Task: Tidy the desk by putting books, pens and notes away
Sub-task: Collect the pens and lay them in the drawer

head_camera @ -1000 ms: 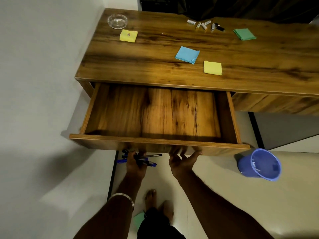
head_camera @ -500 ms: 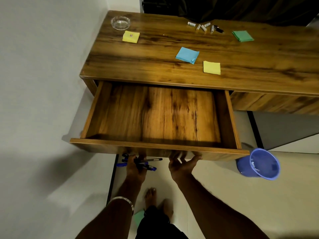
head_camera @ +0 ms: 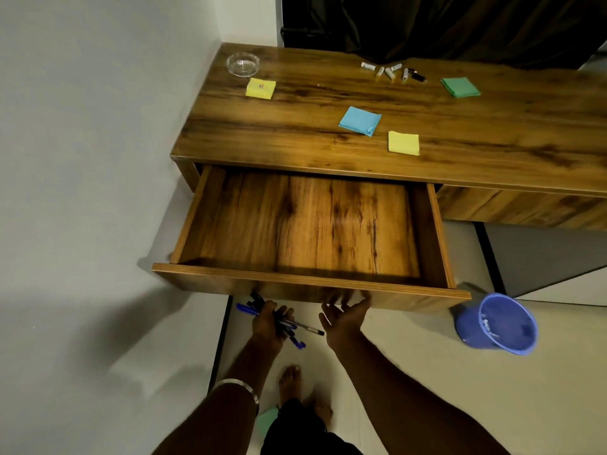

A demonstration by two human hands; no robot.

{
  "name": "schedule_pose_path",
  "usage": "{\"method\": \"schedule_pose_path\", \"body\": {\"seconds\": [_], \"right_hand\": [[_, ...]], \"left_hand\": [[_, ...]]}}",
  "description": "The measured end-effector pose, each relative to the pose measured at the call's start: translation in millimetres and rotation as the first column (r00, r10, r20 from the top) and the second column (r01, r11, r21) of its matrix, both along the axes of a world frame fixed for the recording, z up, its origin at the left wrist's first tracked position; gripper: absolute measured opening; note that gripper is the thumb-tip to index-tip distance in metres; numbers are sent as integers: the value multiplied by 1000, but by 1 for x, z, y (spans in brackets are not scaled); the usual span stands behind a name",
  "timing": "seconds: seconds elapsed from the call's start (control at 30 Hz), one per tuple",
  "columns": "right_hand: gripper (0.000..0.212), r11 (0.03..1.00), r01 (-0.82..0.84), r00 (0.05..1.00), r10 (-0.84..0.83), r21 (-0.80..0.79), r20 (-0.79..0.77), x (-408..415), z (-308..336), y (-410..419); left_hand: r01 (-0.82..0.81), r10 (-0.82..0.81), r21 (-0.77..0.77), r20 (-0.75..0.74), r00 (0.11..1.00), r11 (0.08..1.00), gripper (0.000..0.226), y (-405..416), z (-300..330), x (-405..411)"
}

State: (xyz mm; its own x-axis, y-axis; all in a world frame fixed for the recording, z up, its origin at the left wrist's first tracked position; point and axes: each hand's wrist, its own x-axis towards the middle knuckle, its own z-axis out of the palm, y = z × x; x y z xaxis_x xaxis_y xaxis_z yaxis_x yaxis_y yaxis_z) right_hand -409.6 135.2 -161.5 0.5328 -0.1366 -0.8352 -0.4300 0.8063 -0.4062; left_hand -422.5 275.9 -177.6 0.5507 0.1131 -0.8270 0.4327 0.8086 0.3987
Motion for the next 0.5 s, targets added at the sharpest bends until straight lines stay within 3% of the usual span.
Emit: {"method": "schedule_pose_path", "body": {"seconds": [0.13,0.27,0.33,0.5], "right_hand": [[39,961,-212,977,201,-178,-73,-4,12,5],[30,840,-487,873,465,-238,-145,-5,31,8],[32,771,-585,810,569,-252,-138,-8,42,10],[34,647,-712,684,726,-271,-64,-12,63,17]], "left_hand": [[162,-160,50,-42,986,986,18,-4,13,-7],[385,-382,166,-49,923,908,23,-3,27,-15],[450,-450,151,-34,892,880,19,-1,37,-19],[649,-669,167,150,728,743,19,5,64,-29]]}}
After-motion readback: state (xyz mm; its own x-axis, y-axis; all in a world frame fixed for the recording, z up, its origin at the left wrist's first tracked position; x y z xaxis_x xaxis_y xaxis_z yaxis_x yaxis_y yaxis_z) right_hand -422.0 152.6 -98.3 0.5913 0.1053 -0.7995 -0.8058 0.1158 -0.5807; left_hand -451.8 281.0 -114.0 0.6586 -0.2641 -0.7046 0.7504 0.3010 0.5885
